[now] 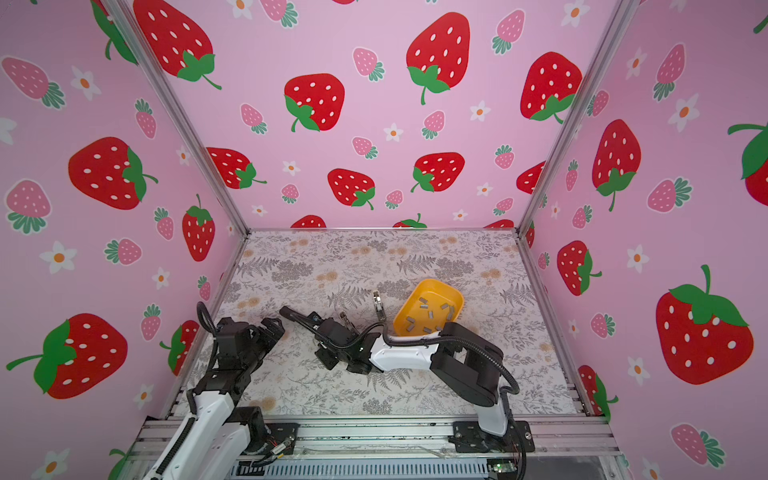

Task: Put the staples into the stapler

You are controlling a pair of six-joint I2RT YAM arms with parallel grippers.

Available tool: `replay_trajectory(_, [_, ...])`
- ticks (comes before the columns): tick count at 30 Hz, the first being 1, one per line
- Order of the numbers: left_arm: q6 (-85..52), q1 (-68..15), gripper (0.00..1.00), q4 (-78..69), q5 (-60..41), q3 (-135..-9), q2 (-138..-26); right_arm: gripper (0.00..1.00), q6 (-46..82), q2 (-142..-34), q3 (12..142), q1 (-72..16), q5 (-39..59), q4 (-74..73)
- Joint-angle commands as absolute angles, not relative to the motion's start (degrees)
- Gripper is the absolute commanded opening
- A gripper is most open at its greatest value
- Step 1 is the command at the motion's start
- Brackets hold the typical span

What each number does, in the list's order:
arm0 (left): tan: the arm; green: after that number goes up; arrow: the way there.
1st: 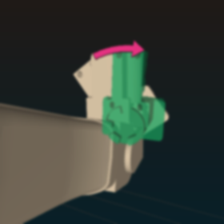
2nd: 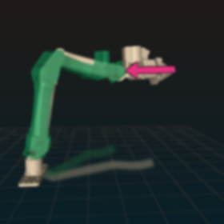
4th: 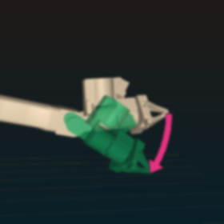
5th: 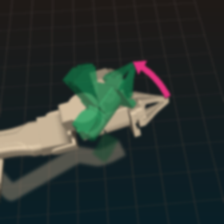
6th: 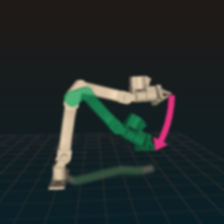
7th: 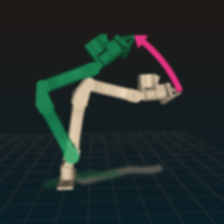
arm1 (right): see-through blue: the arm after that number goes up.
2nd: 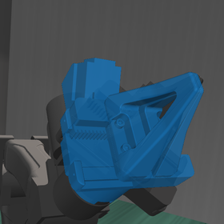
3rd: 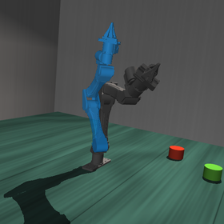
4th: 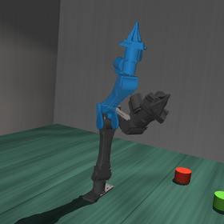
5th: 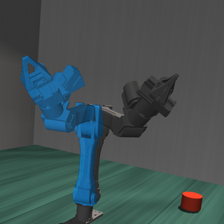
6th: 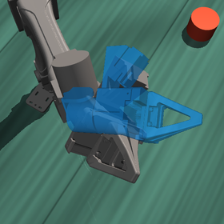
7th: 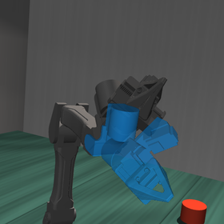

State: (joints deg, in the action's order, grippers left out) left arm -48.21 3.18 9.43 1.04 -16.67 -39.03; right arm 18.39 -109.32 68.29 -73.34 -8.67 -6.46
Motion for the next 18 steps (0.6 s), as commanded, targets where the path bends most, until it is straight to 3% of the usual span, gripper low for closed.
replay_trajectory(1, [-48.12, 3.35, 0.99, 10.28, 1.98, -18.30, -38.61, 0.19, 19.87, -106.79, 67.67, -71.85, -12.79, -4.98])
replay_trajectory(5, [-45.63, 3.26, 0.99, 7.27, -4.59, -18.52, -38.47, 0.35, 18.67, -107.10, 66.15, -70.66, -12.96, -4.15])
replay_trajectory(8, [-46.14, 2.82, 0.97, 5.05, -9.81, -19.17, -39.08, 0.40, 17.46, -108.05, 64.65, -70.43, -12.40, -5.16])
replay_trajectory(18, [-49.32, 2.75, 0.99, 12.89, -16.10, -27.63, -45.10, 0.39, 16.25, -111.70, 64.47, -68.91, -10.49, -5.72])
